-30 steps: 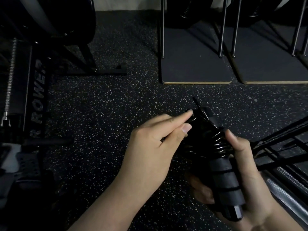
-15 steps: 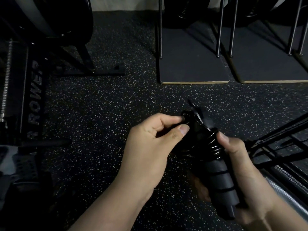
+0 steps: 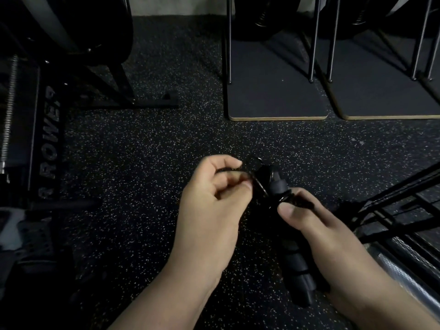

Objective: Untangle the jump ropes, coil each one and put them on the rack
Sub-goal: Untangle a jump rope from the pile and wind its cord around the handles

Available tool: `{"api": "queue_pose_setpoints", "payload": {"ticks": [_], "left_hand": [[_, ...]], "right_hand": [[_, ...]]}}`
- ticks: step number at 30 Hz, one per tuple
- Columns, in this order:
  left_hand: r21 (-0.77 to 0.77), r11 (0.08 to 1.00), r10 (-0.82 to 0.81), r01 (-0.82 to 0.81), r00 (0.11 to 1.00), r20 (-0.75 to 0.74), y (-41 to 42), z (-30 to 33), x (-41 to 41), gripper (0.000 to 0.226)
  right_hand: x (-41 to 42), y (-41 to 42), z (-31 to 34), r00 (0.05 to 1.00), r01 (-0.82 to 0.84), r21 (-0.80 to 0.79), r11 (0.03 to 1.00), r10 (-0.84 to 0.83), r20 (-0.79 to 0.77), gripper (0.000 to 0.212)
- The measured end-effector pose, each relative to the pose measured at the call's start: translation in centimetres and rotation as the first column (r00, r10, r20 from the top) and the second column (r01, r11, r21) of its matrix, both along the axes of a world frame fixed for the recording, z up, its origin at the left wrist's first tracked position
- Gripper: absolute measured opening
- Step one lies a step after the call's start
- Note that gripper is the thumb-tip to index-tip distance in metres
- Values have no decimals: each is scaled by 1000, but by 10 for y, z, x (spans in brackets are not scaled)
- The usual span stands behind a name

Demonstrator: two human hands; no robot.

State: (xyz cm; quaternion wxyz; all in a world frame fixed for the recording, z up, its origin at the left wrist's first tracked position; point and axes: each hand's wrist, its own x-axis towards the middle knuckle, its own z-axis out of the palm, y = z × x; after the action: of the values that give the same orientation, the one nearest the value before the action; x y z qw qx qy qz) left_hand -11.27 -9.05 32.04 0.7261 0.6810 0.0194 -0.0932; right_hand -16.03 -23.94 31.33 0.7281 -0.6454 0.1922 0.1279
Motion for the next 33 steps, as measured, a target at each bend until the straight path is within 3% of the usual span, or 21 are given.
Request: {"api": "queue_pose_setpoints", "payload": {"ticks": [8,14,15,18,22,26,28,33], "left_hand": [[232,970,-94,67,990,104,-1,-2,-1,17],[205,974,85,-99,994,74,-7,-4,-4,5],[224,970,80,-96,994,80,-8,-5,-6,12],[304,952,1,-36,993,114,-9,-10,-8,21],[455,890,-142,28,965,218,-13,-13,-16,13],[535,841,-228,80,949,216,-9,-16,-16,10],[497,858,-239,129,957,166,-7,-16,-13,15],[144,982,-106,121,988,-110,-8,-16,-14,10]], "right_hand": [[-5,8,2,996,26,-280,960,1,93,52],[-8,11,-4,986,90,-397,913,-25,168,61],[-8,11,-4,986,91,-420,903,-23,164,62],[-7,11,-8,991,94,-502,860,-31,133,62],[-5,11,-9,995,84,-636,767,-30,95,68],[-6,14,-8,996,49,-731,680,19,85,71],[-7,12,-9,995,69,-756,650,14,103,79],[-11,15,-14,981,27,-735,678,122,149,94]]}}
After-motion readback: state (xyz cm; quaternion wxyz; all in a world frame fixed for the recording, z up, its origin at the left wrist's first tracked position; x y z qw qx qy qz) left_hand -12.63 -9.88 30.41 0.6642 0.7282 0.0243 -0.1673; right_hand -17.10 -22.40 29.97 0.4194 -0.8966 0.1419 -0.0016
